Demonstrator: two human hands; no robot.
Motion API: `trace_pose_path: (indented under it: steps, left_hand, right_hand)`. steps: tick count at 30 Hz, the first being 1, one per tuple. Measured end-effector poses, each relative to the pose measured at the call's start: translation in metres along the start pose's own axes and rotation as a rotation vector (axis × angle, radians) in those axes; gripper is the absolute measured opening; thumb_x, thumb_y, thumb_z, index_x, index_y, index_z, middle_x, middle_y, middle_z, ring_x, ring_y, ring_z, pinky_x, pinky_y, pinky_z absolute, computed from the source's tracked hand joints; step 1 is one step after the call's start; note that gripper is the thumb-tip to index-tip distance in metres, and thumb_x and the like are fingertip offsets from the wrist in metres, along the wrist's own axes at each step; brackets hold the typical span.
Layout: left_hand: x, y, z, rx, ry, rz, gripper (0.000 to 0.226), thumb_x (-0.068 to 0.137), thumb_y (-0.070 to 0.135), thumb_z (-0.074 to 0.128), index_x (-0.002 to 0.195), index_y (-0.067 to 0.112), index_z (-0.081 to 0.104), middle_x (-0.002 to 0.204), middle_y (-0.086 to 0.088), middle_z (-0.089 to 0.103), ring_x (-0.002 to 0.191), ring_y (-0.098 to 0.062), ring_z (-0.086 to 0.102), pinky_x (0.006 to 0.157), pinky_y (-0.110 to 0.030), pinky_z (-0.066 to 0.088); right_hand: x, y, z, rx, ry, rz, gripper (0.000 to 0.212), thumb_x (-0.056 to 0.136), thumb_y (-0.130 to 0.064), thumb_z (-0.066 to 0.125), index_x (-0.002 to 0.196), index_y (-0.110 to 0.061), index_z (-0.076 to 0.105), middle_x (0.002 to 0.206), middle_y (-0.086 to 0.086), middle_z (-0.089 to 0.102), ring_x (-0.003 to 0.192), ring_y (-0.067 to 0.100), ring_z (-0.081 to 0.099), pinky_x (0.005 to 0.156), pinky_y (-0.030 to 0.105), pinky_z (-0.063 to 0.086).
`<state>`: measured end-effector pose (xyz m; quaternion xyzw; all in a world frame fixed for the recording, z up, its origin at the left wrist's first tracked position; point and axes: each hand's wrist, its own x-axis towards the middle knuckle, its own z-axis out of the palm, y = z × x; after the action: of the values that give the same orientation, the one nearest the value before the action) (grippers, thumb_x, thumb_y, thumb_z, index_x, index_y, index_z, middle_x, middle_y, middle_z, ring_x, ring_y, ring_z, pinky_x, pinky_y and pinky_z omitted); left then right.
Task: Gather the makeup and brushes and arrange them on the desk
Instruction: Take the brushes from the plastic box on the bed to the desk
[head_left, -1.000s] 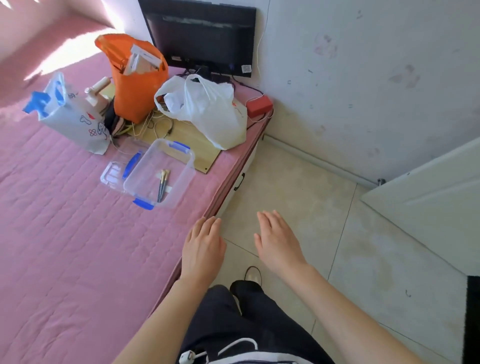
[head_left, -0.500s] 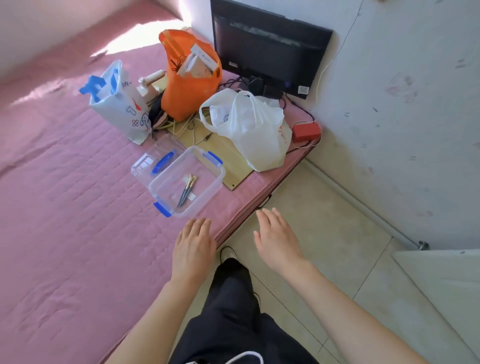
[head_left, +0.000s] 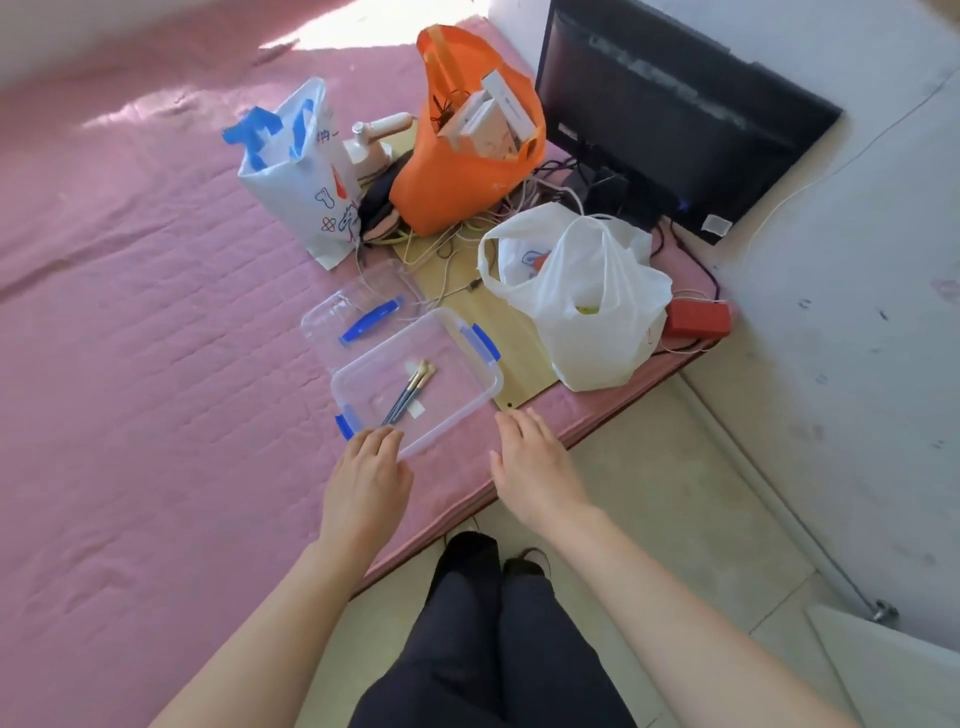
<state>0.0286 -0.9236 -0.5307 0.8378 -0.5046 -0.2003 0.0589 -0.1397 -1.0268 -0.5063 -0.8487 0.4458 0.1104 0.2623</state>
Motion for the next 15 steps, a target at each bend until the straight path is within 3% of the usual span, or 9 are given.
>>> trace_pose_path:
  steps: [4,9,15]
  left_hand:
    - [0.035,-0.008,0.012,-0.019,-0.048,-0.062,0.04,0.095,0.014,0.047,0.134,0.008,0.051,0.137,-0.004,0.053,0.129,-0.023,0.042,0.106,-0.036,0.037]
    - [0.078,-0.022,0.032,-0.073,-0.113,-0.187,0.031,0.094,0.011,0.044,0.122,0.008,0.058,0.122,-0.004,0.06,0.114,-0.023,0.048,0.082,-0.037,0.048]
    - [0.127,-0.042,0.064,-0.116,-0.186,-0.342,0.027,0.094,0.013,0.042,0.113,0.005,0.06,0.116,-0.008,0.06,0.109,-0.028,0.048,0.079,-0.043,0.048]
  right_hand:
    - [0.041,-0.004,0.002,0.033,-0.062,-0.04,0.047,0.1,-0.023,0.038,0.142,-0.004,0.03,0.148,0.011,0.034,0.14,0.025,0.024,0.117,0.033,0.021]
    - [0.101,-0.005,0.015,0.126,-0.192,-0.009,0.041,0.098,-0.022,0.04,0.135,-0.004,0.041,0.135,0.012,0.046,0.124,0.028,0.043,0.103,0.041,0.039]
    - [0.171,0.0,0.038,0.177,-0.342,0.036,0.038,0.097,-0.02,0.041,0.129,0.0,0.045,0.132,0.017,0.048,0.12,0.033,0.047,0.098,0.045,0.042]
